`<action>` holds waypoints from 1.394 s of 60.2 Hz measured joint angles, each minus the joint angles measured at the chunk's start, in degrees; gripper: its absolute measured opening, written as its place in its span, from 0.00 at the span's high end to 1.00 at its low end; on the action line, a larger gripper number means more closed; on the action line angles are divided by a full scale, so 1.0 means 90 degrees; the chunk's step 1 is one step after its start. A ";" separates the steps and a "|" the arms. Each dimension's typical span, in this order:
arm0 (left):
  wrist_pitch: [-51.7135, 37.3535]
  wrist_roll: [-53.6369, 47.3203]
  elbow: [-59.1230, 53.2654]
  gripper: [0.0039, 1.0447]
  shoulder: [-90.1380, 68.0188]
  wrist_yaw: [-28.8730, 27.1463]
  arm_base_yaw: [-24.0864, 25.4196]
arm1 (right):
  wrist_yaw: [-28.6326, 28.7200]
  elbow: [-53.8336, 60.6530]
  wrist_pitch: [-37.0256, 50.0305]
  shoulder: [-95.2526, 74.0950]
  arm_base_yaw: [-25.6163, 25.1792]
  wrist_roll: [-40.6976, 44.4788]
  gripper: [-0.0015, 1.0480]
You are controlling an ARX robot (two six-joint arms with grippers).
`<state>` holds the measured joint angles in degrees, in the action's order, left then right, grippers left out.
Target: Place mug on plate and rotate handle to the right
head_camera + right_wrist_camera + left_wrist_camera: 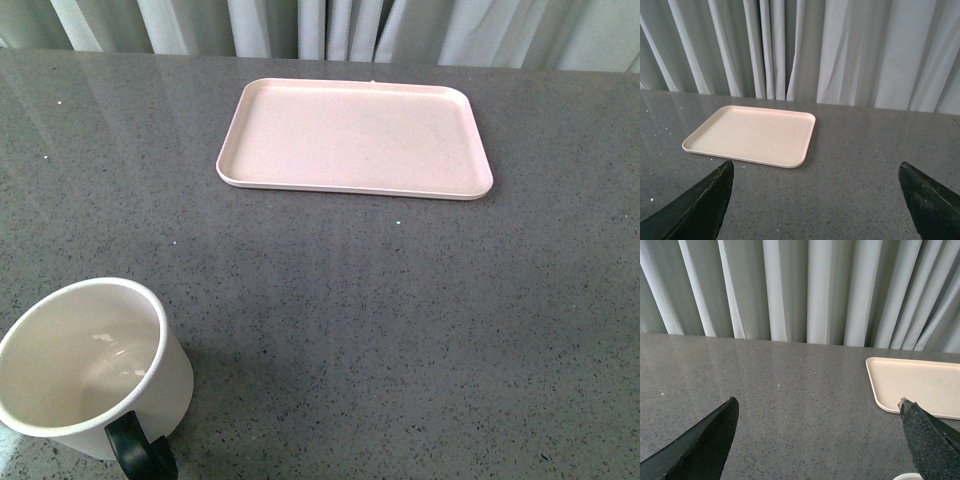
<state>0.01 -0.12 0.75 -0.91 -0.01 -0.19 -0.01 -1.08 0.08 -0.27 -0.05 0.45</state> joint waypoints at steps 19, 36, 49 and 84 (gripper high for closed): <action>0.0000 0.0000 0.0000 0.09 0.0000 0.0000 0.0000 | 0.0000 0.0000 0.0000 0.0000 0.0000 0.0000 0.09; 0.0000 0.0000 0.0000 0.09 0.0000 0.0000 0.0000 | 0.0000 0.0000 0.0000 0.0000 0.0000 0.0000 0.09; 0.2470 0.1302 0.1474 0.09 -0.2572 -0.0539 -0.0270 | 0.0002 0.0000 0.0000 0.0000 0.0000 -0.0002 0.09; 0.1200 -0.0022 0.2941 0.09 -0.6963 0.0758 -0.0546 | 0.0002 0.0000 0.0000 0.0000 0.0000 -0.0002 0.09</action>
<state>10.81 -0.32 27.22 -63.57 6.81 -5.10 0.01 -1.08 0.08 -0.27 -0.05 0.43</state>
